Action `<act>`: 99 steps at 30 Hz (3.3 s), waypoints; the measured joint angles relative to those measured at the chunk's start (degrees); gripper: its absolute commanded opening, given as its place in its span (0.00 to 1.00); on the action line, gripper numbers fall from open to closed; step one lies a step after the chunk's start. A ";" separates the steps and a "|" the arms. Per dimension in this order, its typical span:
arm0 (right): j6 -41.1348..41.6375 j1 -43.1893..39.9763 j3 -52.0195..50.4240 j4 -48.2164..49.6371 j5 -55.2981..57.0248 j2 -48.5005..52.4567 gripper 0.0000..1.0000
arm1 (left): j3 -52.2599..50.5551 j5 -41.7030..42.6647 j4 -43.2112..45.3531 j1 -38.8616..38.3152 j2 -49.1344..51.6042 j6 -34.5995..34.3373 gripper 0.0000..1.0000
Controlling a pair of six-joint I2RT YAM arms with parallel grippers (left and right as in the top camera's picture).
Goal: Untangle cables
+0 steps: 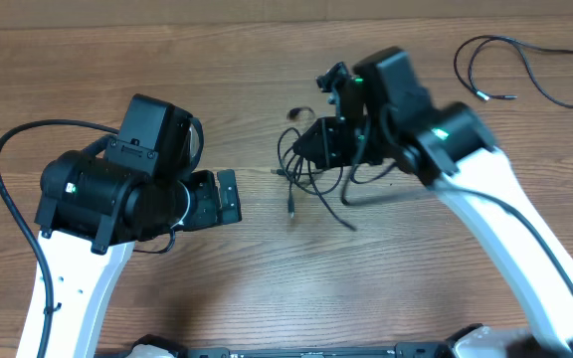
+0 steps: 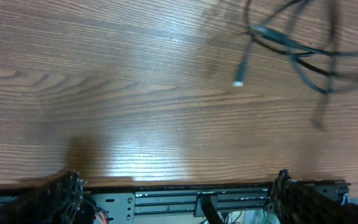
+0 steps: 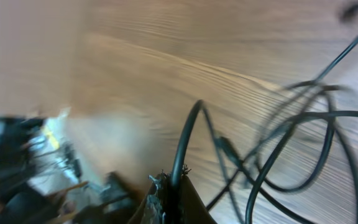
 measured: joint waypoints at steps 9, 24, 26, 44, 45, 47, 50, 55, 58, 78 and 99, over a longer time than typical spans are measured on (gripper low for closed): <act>0.39 0.00 0.02 -1.11 -1.84 -2.01 0.04 | 0.00 0.00 0.09 0.00 0.00 0.00 1.00; 3.17 -0.33 0.02 6.93 -14.62 0.22 0.04 | 0.00 0.00 -0.15 0.00 0.00 0.02 1.00; 3.96 -0.31 0.02 4.17 -11.28 0.22 0.04 | -0.02 0.00 -0.20 0.00 0.00 0.02 1.00; 9.99 -0.59 0.02 7.13 -9.75 0.22 0.04 | -0.04 0.00 -0.07 0.00 0.00 0.04 0.99; 9.81 -0.59 0.02 6.73 -9.53 0.22 0.04 | -0.04 0.00 -0.09 0.00 0.00 0.04 0.99; 10.67 -0.61 0.02 4.02 -5.92 0.22 0.04 | -0.04 0.00 -0.07 0.00 0.00 0.04 0.99; 15.85 -0.66 0.02 -2.10 5.60 0.22 0.04 | -0.04 0.00 -0.04 0.00 0.00 0.04 0.99; 22.73 -0.79 0.02 -3.43 14.91 0.22 0.04 | -0.04 -0.02 -0.04 0.00 0.00 0.04 1.00; 20.09 -0.76 0.02 2.29 7.15 0.22 0.04 | -0.04 0.00 0.11 0.00 0.00 0.04 1.00; 21.42 -6.21 0.02 12.68 -16.63 0.20 0.04 | -1.29 -0.04 0.09 0.00 0.74 0.44 1.00; 17.38 -6.36 0.02 9.60 -23.50 0.15 0.04 | -2.12 -0.04 2.86 0.00 0.96 0.44 0.99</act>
